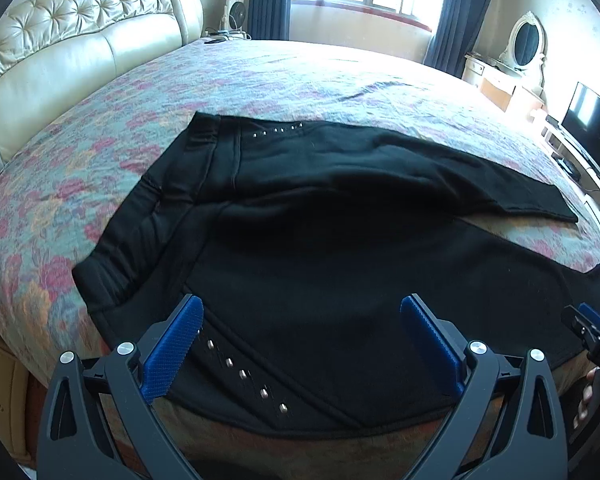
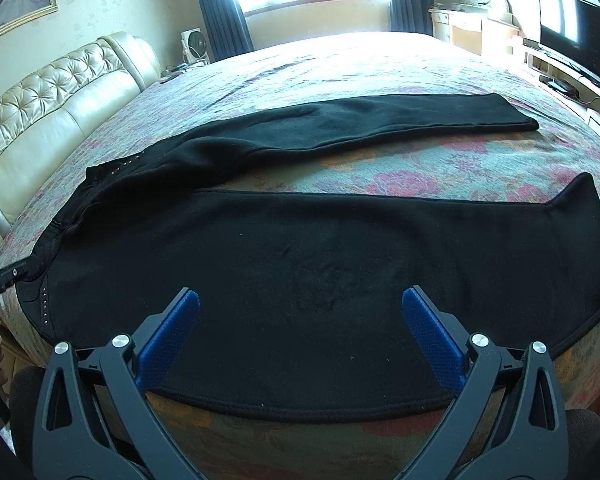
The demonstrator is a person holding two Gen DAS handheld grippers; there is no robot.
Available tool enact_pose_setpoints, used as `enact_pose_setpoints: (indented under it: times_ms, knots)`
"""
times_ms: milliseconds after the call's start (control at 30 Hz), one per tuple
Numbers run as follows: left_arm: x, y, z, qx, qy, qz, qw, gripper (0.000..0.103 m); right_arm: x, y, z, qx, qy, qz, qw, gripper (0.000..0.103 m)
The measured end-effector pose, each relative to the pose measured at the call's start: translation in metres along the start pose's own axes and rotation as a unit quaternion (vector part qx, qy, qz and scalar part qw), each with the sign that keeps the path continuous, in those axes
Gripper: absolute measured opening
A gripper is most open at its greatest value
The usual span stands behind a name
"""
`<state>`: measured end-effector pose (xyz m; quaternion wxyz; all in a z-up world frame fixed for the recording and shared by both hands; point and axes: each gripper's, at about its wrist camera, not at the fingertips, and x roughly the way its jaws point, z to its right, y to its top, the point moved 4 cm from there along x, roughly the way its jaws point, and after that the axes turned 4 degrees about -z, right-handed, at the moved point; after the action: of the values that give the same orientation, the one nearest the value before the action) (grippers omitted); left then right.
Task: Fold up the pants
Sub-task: 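Move both open grippers toward the studded waistband of the black trousers, then close the left gripper on the waistband while the right gripper grasps the trouser edge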
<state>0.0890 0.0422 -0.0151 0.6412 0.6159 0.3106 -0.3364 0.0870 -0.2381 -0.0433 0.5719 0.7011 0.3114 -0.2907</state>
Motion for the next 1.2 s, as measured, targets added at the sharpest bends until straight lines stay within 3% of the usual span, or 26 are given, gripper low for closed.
enact_pose_setpoints:
  times_ms: [100, 233, 333, 533, 733, 867, 900, 933, 967, 1100, 1200]
  knots:
    - [0.015, 0.034, -0.016, 0.026, -0.016, -0.036, 0.9989, 0.099, 0.007, 0.01, -0.008, -0.008, 0.009, 0.0, 1.0, 0.101]
    - [0.027, 0.084, -0.049, 0.025, -0.054, -0.018, 0.9981, 0.099, 0.02, 0.022, -0.018, -0.013, 0.022, -0.005, 1.0, 0.101]
    - [0.047, 0.116, -0.078, 0.021, -0.038, -0.003, 0.999, 0.099, 0.03, 0.029, -0.024, -0.017, 0.033, -0.011, 0.999, 0.101]
    - [0.122, 0.155, -0.131, 0.027, -0.021, -0.049, 0.9982, 0.099, 0.041, 0.043, -0.034, -0.027, 0.052, -0.015, 0.998, 0.101]
    - [0.168, 0.183, -0.159, -0.048, -0.103, -0.06, 0.9917, 0.098, 0.059, 0.05, -0.033, -0.026, 0.054, -0.027, 0.998, 0.101]
    - [0.192, 0.191, -0.158, -0.052, -0.118, -0.098, 0.9867, 0.097, 0.071, 0.052, -0.029, -0.021, 0.058, -0.04, 0.997, 0.101]
    - [0.195, 0.193, -0.157, -0.049, -0.12, -0.102, 0.9863, 0.083, 0.073, 0.053, -0.028, -0.02, 0.061, -0.042, 0.997, 0.101]
    - [0.198, 0.193, -0.156, -0.045, -0.124, -0.108, 0.9853, 0.039, 0.075, 0.055, -0.028, -0.018, 0.065, -0.044, 0.997, 0.101]
    - [0.204, 0.193, -0.158, -0.046, -0.121, -0.123, 0.9839, 0.031, 0.076, 0.056, -0.028, -0.016, 0.071, -0.046, 0.996, 0.101]
    - [0.211, 0.192, -0.163, -0.053, -0.139, -0.134, 0.9798, 0.03, 0.081, 0.068, -0.023, -0.011, 0.105, -0.057, 0.993, 0.101]
    - [0.208, 0.192, -0.164, -0.053, -0.159, -0.128, 0.9775, 0.018, 0.081, 0.093, -0.018, -0.021, 0.152, -0.056, 0.987, 0.101]
